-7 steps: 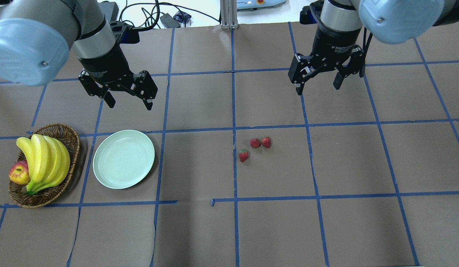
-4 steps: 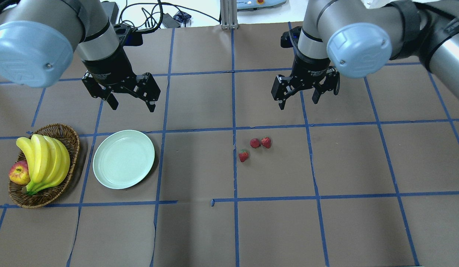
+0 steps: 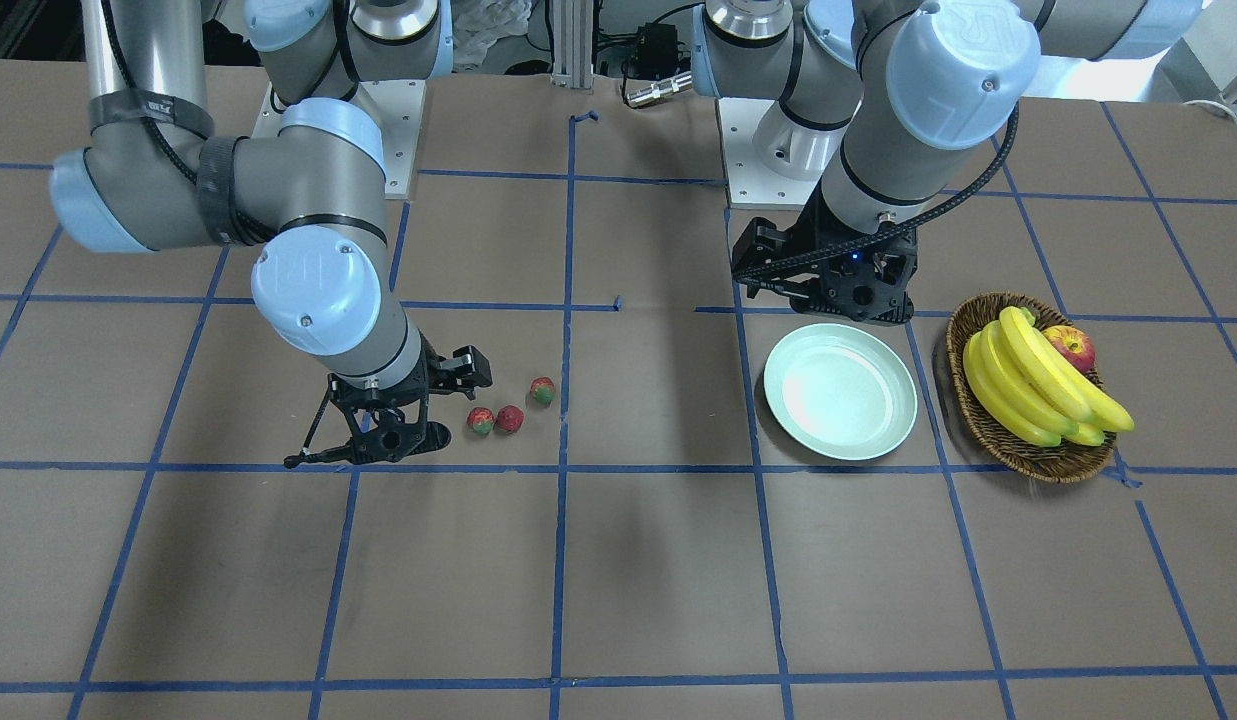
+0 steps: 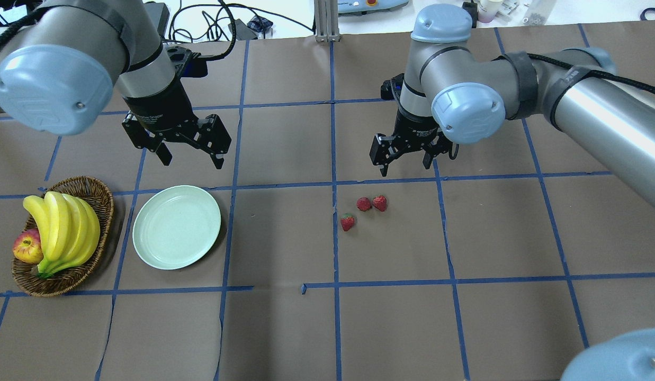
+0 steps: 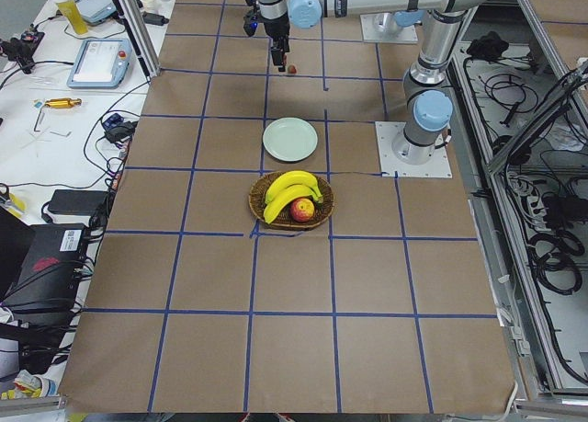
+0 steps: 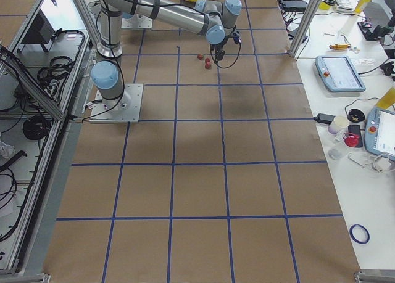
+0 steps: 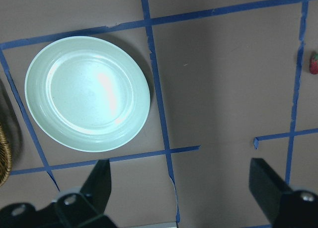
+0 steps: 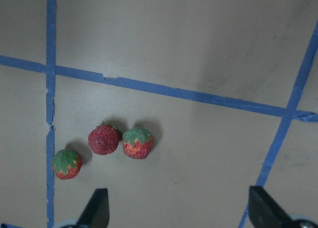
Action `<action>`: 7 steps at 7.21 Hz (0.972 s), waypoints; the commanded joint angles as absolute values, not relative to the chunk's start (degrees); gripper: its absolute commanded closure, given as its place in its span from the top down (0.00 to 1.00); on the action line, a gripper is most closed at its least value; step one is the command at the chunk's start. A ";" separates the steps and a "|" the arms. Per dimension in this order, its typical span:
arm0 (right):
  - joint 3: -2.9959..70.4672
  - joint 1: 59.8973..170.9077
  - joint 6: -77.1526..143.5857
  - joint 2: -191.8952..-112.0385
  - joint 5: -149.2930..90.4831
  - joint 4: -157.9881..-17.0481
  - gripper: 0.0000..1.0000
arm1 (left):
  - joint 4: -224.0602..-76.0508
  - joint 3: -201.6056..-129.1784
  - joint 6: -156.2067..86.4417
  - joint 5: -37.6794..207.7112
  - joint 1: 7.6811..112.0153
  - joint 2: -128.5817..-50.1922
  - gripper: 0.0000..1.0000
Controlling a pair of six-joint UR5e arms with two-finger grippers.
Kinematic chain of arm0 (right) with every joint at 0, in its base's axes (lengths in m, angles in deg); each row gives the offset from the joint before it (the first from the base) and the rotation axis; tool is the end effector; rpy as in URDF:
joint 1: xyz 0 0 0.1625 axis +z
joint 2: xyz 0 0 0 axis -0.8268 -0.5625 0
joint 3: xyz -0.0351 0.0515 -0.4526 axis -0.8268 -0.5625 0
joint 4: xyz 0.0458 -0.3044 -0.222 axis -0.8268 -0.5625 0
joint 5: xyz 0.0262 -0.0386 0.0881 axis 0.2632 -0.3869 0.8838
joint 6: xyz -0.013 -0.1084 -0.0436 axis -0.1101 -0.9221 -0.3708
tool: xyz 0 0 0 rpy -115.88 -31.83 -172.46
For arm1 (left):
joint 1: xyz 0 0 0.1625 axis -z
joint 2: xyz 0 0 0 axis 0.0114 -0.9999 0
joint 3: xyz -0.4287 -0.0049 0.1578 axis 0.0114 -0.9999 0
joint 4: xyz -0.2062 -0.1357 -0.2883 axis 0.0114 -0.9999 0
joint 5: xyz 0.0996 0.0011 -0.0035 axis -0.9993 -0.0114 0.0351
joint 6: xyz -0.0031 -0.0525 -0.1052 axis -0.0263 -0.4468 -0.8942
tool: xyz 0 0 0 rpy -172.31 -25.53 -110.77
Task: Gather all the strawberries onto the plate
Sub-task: 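Move the right gripper down over the cluster of red strawberries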
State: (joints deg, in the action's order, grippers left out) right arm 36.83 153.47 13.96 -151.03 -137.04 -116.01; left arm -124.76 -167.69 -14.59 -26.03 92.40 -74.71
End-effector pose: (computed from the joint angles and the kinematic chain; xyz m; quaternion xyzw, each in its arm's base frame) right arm 0.2174 -0.5300 0.2915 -0.0856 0.9898 0.1054 0.0422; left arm -0.1486 -0.4662 0.4351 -0.0632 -0.9948 -0.0798 0.0069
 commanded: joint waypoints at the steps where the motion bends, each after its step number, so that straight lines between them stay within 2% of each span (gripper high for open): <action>1: 36.98 153.51 20.89 -148.00 -135.57 -117.81 0.95 | -124.48 -167.76 -14.70 -25.90 92.50 -74.71 1.00; 5: 38.11 153.42 50.67 -146.59 -130.91 -117.91 0.97 | -124.57 -167.94 -15.84 -25.81 94.24 -74.63 1.00; 7: 39.52 153.42 57.99 -145.27 -131.09 -117.91 0.99 | -124.57 -167.94 -17.78 -25.82 95.31 -74.71 1.00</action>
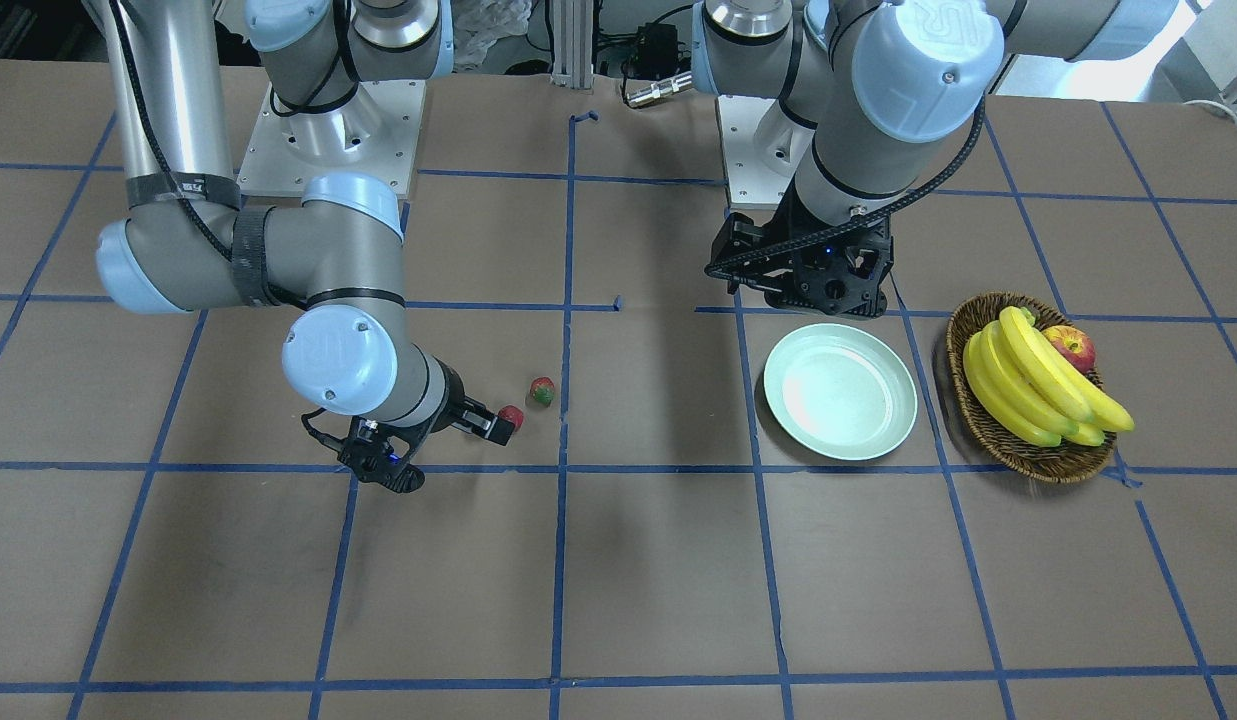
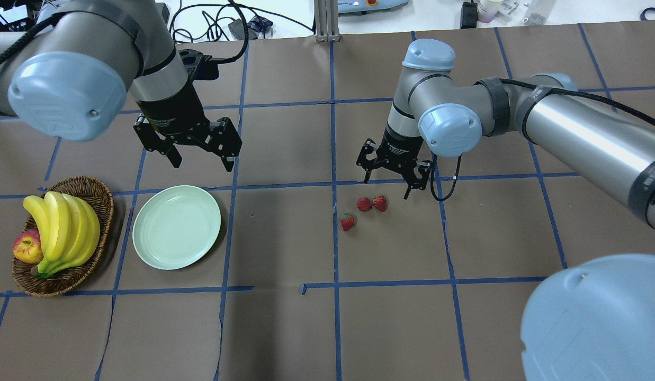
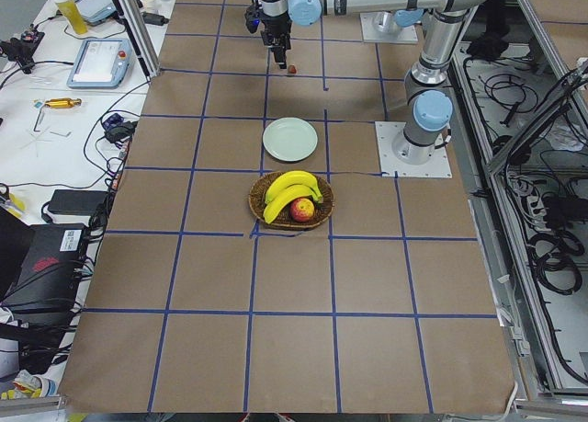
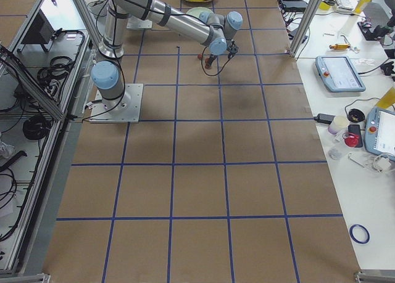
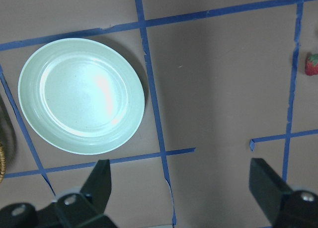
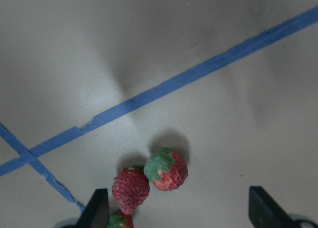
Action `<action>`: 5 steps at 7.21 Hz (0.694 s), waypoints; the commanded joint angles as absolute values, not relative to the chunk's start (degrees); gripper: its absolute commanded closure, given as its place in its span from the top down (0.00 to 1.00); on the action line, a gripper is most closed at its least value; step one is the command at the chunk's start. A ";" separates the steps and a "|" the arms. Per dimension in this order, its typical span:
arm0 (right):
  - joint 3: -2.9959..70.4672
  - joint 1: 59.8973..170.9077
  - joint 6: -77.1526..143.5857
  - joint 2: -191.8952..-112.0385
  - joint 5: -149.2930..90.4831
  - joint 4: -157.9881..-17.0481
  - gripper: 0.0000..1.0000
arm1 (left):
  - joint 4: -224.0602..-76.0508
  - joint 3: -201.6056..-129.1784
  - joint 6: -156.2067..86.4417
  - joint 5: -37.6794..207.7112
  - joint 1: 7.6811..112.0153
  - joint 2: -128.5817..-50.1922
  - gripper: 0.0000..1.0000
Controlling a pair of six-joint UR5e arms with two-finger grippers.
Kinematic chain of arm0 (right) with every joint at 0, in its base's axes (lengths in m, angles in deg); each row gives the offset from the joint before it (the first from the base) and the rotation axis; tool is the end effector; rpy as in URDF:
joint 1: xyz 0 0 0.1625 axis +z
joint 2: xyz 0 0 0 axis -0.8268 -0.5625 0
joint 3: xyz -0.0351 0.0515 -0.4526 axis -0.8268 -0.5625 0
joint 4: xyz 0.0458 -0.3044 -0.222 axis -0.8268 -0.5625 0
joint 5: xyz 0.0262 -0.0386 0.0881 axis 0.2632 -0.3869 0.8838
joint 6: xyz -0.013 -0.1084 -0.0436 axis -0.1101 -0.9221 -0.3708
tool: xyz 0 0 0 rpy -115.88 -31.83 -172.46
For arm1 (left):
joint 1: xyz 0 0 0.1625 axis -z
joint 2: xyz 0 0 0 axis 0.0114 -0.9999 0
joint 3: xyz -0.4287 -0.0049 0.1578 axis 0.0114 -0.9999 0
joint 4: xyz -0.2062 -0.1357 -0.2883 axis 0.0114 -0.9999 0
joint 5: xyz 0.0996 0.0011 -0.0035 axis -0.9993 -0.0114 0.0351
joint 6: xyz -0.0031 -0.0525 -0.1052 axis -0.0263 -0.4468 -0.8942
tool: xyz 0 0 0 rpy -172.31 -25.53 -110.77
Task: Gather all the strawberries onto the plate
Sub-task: 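Move the right gripper down over the cluster of red strawberries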
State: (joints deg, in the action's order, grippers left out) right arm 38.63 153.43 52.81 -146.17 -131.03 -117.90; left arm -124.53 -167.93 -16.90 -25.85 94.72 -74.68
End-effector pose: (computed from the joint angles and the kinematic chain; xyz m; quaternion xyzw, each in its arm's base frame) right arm 0.2296 -0.5321 0.2365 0.2558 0.9509 0.1704 0.0375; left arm -0.1677 -0.4594 0.4339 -0.0632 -0.9948 -0.0798 0.0052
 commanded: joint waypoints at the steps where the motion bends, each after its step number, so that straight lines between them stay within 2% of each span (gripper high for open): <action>1: 39.88 153.50 61.42 -144.48 -131.00 -118.52 0.99 | -124.57 -167.94 -17.78 -25.81 95.40 -74.71 1.00; 3: 39.79 153.42 64.69 -144.04 -130.83 -119.05 1.00 | -124.57 -168.03 -17.78 -25.99 95.31 -74.71 1.00; 5: 39.88 153.42 67.68 -142.98 -130.74 -120.89 0.95 | -124.65 -168.11 -17.78 -26.17 95.31 -74.71 1.00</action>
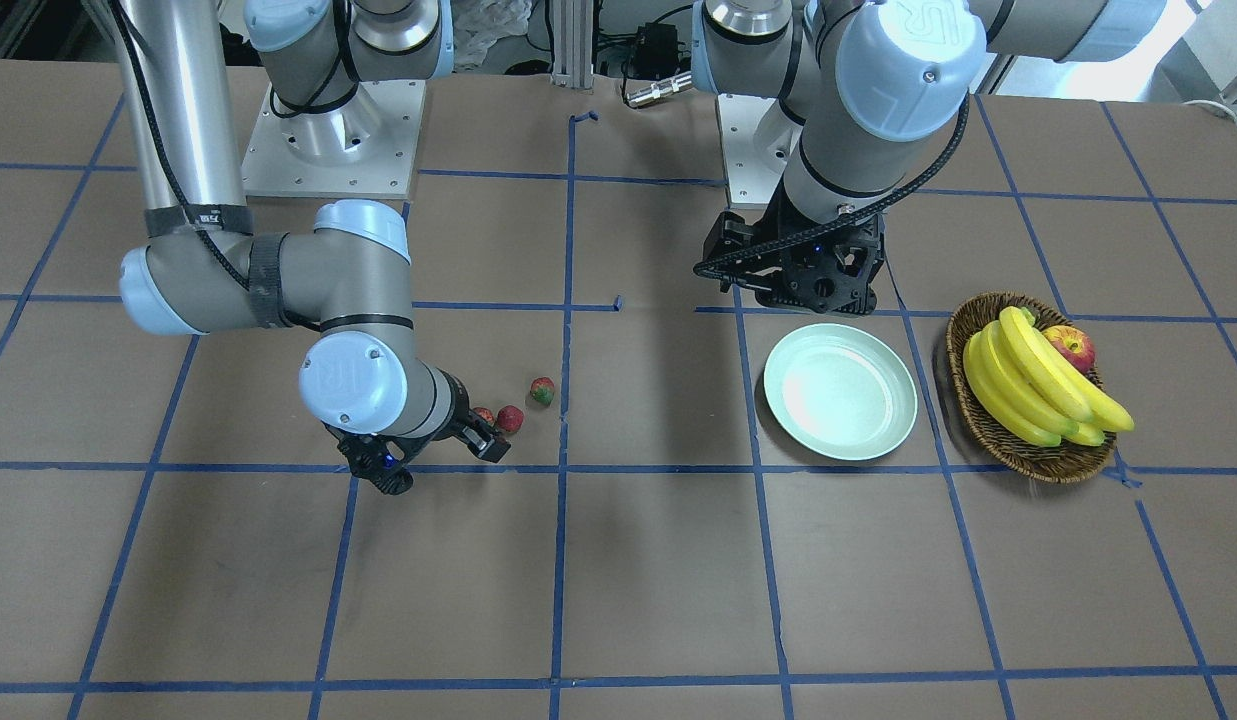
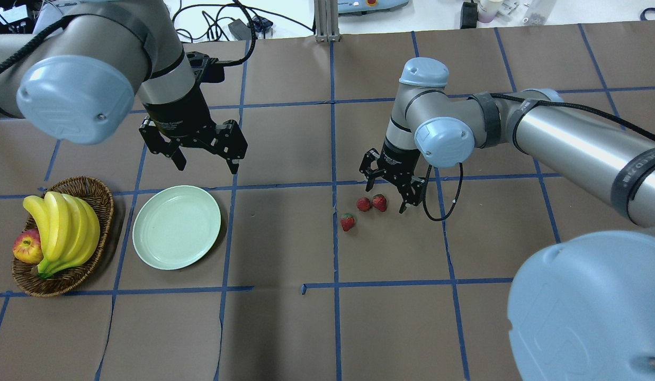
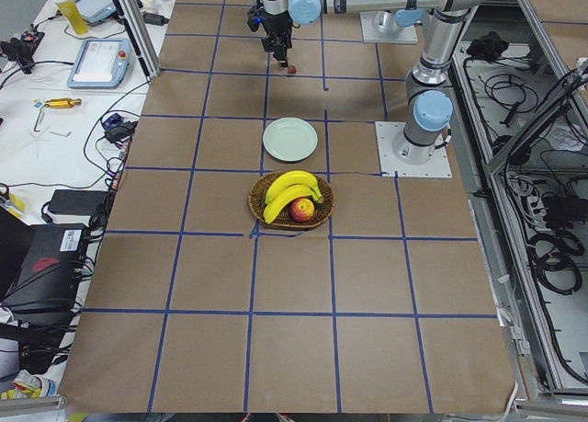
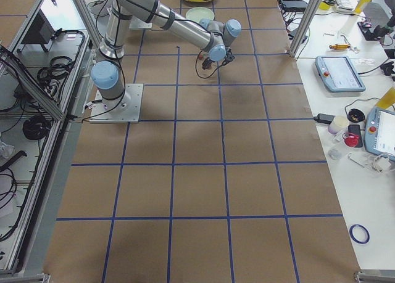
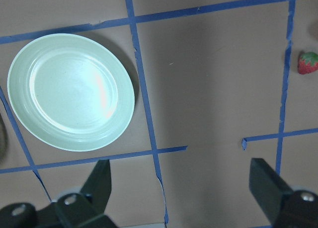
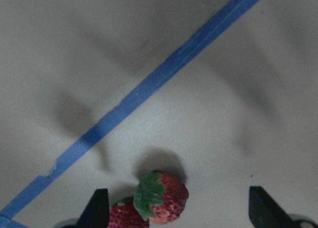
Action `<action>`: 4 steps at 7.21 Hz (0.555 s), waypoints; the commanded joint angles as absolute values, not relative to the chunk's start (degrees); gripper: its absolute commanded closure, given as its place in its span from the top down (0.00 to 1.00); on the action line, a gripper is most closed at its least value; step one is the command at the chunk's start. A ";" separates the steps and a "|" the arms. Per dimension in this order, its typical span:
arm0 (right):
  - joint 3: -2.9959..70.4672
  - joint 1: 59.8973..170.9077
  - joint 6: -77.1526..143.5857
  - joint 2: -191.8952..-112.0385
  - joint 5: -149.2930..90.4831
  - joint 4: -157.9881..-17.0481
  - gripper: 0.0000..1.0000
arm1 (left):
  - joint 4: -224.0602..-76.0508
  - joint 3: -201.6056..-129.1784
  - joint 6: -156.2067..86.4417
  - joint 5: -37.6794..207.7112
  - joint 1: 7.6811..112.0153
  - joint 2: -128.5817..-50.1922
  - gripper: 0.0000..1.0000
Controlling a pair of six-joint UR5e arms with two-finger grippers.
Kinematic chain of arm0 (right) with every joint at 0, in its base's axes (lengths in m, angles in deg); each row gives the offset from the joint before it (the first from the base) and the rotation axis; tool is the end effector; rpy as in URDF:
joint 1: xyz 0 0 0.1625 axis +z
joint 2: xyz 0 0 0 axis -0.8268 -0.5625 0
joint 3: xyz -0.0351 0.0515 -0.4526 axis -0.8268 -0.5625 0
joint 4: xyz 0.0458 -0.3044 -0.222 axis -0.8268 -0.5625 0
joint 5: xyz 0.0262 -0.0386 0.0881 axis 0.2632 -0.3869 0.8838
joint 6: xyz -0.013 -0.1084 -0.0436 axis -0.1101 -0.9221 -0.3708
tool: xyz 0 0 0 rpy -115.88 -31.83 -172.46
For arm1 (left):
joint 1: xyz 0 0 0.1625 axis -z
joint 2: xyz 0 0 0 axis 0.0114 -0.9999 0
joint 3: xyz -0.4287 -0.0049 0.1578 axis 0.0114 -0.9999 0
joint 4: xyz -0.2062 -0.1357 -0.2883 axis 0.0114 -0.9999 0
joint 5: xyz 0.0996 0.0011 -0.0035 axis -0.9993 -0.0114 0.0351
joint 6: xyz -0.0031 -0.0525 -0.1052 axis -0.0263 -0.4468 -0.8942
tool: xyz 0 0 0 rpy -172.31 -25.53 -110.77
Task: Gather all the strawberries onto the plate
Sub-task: 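Move the right gripper down over the cluster of red strawberries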
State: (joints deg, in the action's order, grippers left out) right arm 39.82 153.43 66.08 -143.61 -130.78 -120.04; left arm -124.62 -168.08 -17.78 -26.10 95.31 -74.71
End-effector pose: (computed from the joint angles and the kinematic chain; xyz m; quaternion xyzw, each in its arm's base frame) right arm 0.2302 -0.5327 0.2067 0.3647 0.9121 0.1866 0.0127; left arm -0.1719 -0.4572 0.4324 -0.0608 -0.9948 -0.0822 0.0020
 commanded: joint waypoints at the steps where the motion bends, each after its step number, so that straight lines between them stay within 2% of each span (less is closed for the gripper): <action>1: 40.06 153.42 68.21 -142.98 -130.65 -120.90 0.89 | -124.83 -168.11 -17.69 -26.17 95.31 -74.71 1.00; 2: 40.32 153.42 69.26 -142.98 -129.78 -120.90 0.68 | -124.83 -168.11 -17.69 -26.17 95.31 -74.71 1.00; 3: 40.32 153.42 69.45 -142.98 -127.86 -120.99 0.29 | -124.92 -168.11 -17.69 -26.17 95.40 -74.71 1.00; 4: 40.32 153.42 69.45 -142.98 -127.84 -120.90 0.00 | -125.01 -168.11 -17.69 -26.17 95.31 -74.71 1.00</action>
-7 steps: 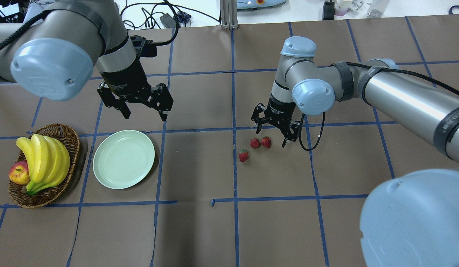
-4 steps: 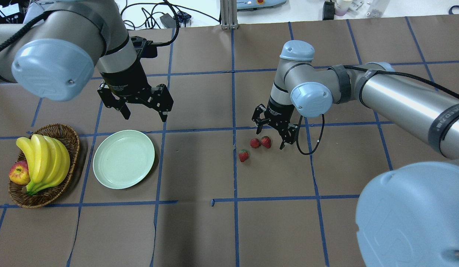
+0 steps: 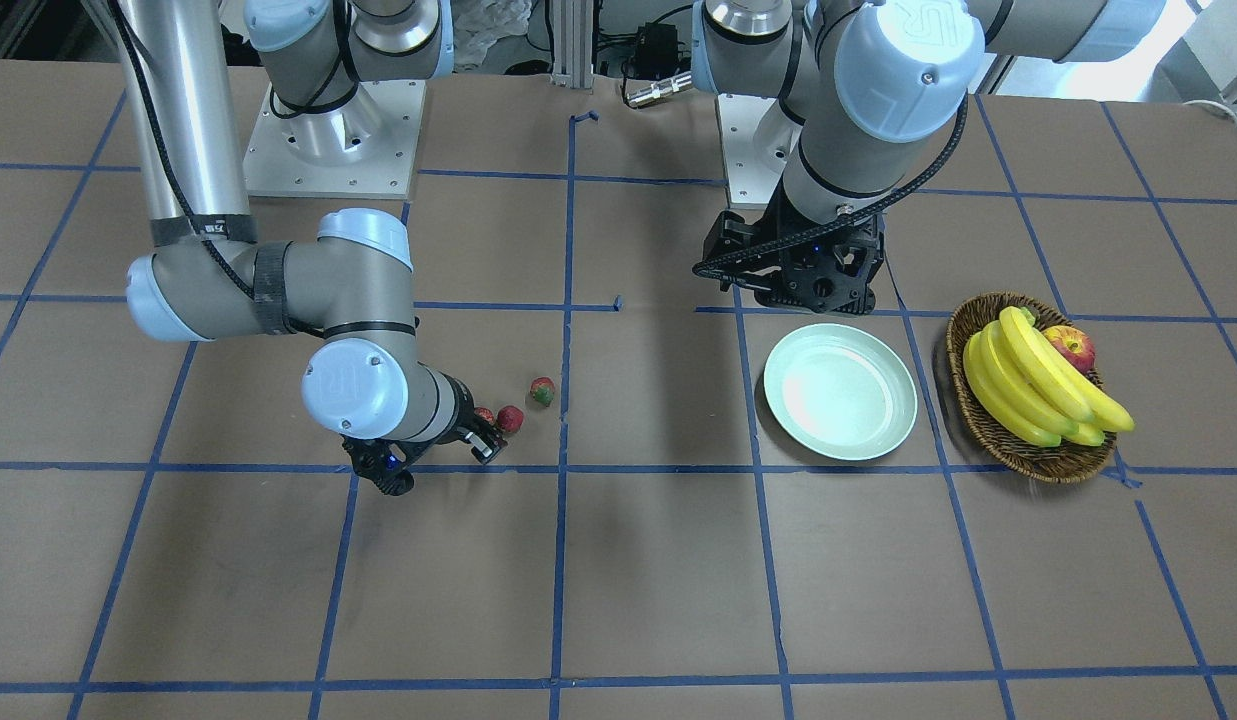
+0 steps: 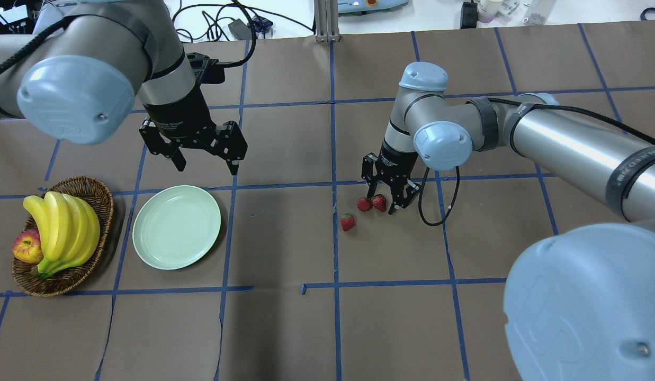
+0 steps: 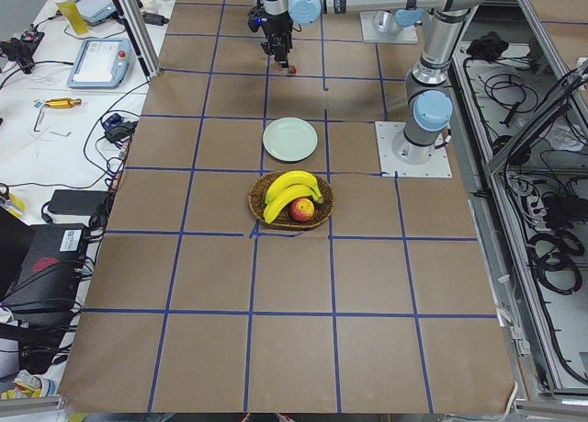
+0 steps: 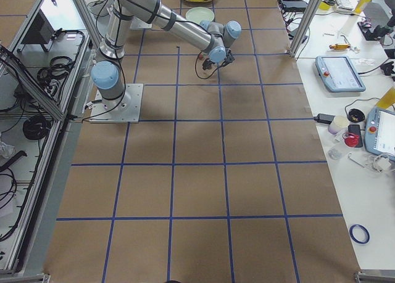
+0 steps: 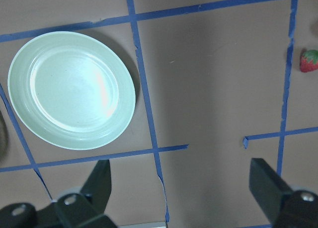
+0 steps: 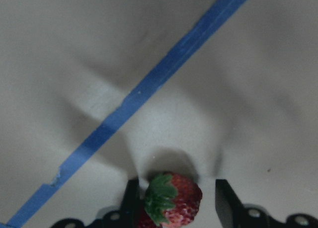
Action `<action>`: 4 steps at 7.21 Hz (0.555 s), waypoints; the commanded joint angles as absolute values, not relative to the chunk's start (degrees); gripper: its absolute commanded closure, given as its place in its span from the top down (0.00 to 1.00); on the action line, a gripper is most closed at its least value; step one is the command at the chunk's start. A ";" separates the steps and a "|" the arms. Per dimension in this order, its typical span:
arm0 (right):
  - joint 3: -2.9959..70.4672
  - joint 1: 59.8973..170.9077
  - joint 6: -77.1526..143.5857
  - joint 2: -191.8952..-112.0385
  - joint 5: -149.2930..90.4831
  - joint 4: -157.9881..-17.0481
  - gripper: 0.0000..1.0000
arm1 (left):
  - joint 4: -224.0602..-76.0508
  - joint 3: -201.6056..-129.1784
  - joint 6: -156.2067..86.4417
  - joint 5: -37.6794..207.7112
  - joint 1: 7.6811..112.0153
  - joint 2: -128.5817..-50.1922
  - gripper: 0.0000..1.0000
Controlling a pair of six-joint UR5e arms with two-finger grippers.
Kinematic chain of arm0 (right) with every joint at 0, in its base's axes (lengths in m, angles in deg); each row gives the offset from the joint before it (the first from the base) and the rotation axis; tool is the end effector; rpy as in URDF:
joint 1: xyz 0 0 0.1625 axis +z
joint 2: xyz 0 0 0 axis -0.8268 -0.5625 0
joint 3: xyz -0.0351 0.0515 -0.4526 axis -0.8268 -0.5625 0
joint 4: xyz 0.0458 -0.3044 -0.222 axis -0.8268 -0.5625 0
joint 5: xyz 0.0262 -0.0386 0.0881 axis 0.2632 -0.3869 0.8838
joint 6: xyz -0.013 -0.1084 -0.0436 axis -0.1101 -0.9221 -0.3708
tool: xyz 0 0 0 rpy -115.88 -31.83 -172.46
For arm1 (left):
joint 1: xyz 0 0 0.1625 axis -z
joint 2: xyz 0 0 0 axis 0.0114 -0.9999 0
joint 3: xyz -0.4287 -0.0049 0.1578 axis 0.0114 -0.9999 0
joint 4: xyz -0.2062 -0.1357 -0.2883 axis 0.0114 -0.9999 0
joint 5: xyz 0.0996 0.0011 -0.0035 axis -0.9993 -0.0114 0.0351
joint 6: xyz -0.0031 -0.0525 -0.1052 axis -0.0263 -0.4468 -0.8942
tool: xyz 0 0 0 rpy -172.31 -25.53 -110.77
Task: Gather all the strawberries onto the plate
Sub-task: 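Move the right gripper down over the cluster of red strawberries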
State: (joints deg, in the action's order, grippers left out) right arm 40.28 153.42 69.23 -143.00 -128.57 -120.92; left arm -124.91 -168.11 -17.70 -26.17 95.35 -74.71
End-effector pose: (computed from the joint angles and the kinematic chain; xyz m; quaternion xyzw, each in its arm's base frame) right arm 0.2345 -0.5322 0.1999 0.3918 0.8983 0.1975 0.0232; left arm -0.1720 -0.4563 0.4318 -0.0619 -0.9945 -0.0850 0.0014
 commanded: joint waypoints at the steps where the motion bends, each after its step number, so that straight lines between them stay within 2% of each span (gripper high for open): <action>1: 40.23 153.42 69.71 -142.98 -127.92 -120.90 0.00 | -124.92 -168.11 -17.69 -26.25 95.31 -74.71 1.00; 4: 37.26 153.07 69.37 -145.69 -132.38 -120.03 0.00 | -124.83 -168.03 -17.69 -26.52 95.40 -74.28 1.00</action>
